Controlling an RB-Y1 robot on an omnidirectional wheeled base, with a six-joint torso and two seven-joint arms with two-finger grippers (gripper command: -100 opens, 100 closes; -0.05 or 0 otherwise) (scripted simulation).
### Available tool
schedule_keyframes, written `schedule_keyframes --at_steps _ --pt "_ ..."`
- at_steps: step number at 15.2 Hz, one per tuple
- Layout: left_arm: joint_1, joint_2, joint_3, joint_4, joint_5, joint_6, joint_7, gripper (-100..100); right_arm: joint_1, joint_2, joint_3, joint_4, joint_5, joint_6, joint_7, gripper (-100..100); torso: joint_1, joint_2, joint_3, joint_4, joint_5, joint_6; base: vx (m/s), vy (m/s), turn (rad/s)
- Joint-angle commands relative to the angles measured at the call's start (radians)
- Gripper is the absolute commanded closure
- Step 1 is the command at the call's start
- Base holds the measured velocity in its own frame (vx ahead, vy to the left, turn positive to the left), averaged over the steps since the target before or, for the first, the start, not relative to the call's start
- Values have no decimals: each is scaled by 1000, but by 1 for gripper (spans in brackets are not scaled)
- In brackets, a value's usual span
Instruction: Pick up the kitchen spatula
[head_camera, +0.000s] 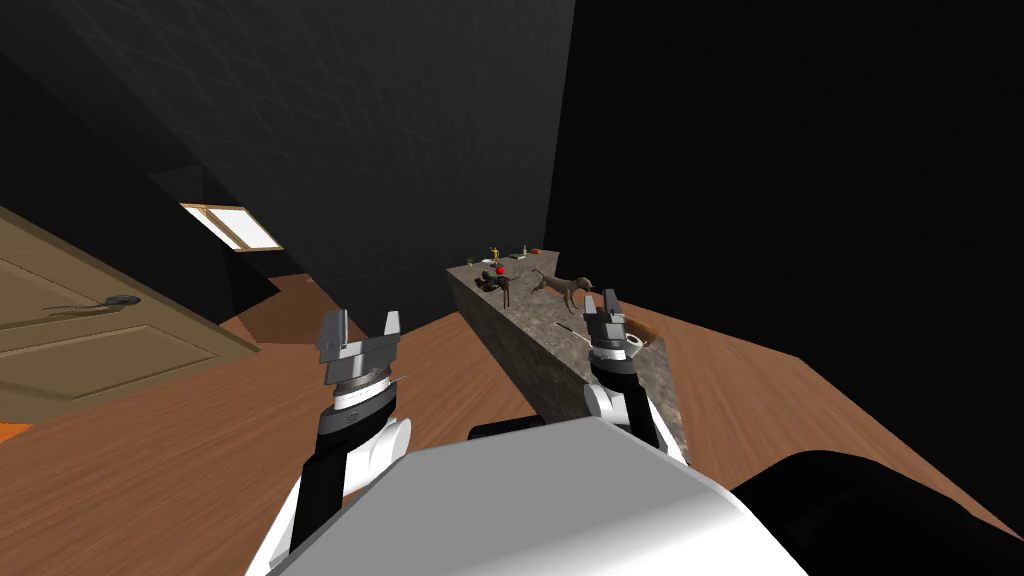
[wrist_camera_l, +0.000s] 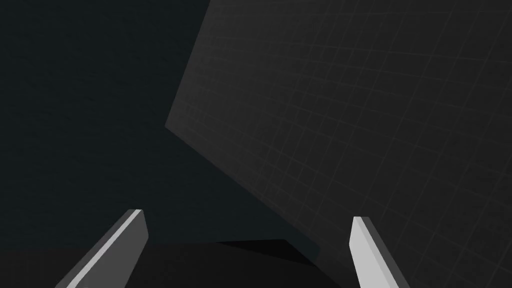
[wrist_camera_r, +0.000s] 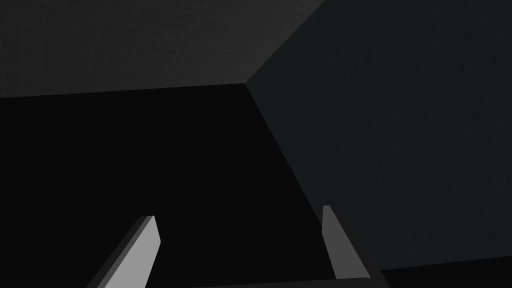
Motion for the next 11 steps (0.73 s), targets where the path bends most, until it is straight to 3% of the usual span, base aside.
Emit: schedule_keyframes --at_steps 1,11 --pt "0 0 0 0 0 0 0 0 3 -29 0 8 2 -1 0 -100 0 0 0 0 0 0 5 3 36" --pt "0 0 0 0 0 0 0 0 36 -220 -1 96 24 -10 -3 -100 0 -3 -2 -1 0 0 27 5 92"
